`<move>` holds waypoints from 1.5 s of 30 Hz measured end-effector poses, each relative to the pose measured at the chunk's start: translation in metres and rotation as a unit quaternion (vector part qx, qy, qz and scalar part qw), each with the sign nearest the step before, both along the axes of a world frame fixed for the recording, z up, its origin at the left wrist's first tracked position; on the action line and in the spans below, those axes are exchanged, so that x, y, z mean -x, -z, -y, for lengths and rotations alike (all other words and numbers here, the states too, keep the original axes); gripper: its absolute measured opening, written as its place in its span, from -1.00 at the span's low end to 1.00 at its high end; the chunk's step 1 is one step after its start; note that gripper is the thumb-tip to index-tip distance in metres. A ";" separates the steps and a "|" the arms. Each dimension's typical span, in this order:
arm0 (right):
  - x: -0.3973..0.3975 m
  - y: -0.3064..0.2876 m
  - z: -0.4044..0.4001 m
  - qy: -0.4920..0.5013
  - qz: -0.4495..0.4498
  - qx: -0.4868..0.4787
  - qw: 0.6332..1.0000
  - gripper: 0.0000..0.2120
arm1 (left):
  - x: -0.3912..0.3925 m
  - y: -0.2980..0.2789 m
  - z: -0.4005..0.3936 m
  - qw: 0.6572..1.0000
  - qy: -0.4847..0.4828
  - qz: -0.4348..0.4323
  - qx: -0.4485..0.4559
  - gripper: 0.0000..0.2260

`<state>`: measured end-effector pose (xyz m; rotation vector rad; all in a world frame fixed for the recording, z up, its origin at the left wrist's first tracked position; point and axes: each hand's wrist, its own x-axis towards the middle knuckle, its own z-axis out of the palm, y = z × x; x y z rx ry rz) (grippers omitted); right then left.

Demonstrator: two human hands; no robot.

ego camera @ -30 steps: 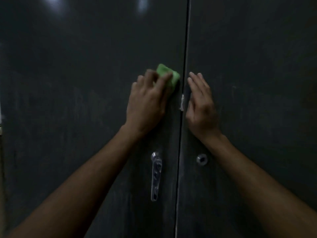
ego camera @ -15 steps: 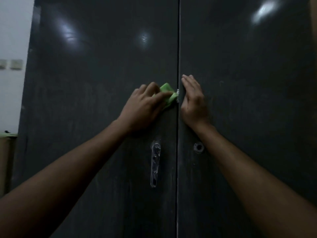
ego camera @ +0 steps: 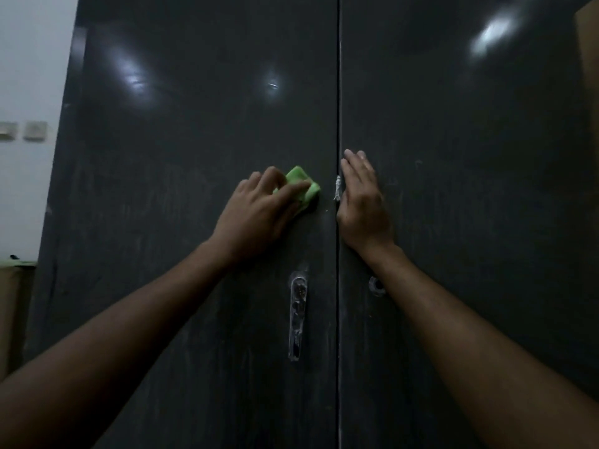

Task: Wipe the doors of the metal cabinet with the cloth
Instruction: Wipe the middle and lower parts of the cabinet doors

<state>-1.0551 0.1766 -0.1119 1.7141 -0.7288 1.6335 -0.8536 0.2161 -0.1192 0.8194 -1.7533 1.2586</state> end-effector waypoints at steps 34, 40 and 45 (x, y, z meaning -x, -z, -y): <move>0.001 0.003 0.009 -0.012 0.017 0.032 0.999 -0.59 | -0.066 0.033 -0.005 0.995 -0.024 -0.078 0.054 -0.61; -0.001 0.003 0.008 -0.007 0.018 0.031 0.999 -0.57 | -0.155 0.011 -0.024 0.950 -0.101 -0.282 0.086 -0.68; -0.002 0.003 0.007 -0.006 0.017 0.027 0.999 -0.57 | -0.147 -0.016 -0.021 0.908 -0.063 -0.409 0.070 -0.66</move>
